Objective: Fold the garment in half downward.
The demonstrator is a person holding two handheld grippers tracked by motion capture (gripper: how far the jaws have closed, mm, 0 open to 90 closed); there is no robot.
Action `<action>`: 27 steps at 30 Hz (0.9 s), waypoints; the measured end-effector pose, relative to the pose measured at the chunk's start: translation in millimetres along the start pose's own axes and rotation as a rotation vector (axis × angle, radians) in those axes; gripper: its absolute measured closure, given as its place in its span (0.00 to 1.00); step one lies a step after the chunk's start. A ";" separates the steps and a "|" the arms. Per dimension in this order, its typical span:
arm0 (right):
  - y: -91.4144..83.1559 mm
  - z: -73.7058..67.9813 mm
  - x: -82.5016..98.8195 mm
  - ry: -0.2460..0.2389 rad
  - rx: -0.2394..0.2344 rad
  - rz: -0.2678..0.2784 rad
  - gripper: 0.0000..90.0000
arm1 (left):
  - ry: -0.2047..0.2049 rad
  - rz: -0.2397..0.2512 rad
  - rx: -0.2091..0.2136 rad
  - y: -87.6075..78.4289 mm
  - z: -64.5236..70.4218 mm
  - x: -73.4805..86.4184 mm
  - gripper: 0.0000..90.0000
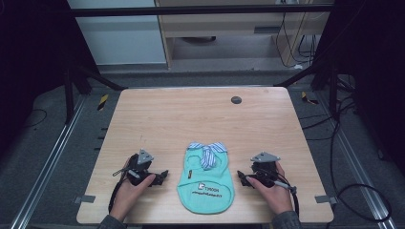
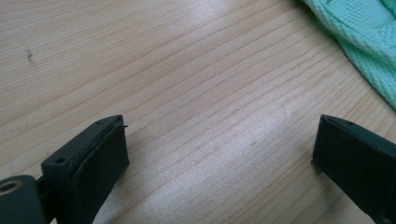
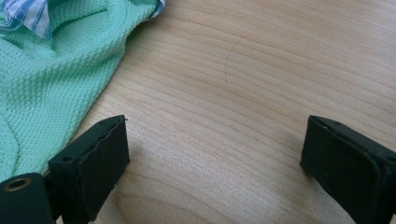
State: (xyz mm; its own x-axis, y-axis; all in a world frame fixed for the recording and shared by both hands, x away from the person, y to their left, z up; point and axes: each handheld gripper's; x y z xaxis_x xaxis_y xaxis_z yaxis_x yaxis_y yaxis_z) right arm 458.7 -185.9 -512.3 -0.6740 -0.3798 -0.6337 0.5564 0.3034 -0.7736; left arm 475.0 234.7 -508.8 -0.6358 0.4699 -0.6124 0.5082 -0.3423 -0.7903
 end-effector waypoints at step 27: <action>1.8 -8.9 -106.3 -0.253 -0.038 -0.242 0.63 | 0.126 -0.125 0.084 -3.3 -3.1 -99.0 0.46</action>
State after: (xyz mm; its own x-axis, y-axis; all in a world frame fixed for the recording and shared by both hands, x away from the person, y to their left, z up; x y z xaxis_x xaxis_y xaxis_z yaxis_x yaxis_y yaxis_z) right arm 527.1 -137.2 -446.4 -0.6394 -0.6478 -0.4141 0.3736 0.2089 -0.9038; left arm 538.1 191.9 -445.4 -0.6108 0.6092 -0.5058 0.3760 -0.3390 -0.8624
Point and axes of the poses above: each handheld gripper's, and its own axes: y roughly forward along the jaws, x roughly out of its underside, z roughly to its right, and after that the axes turned 8 degrees about -z, right-handed
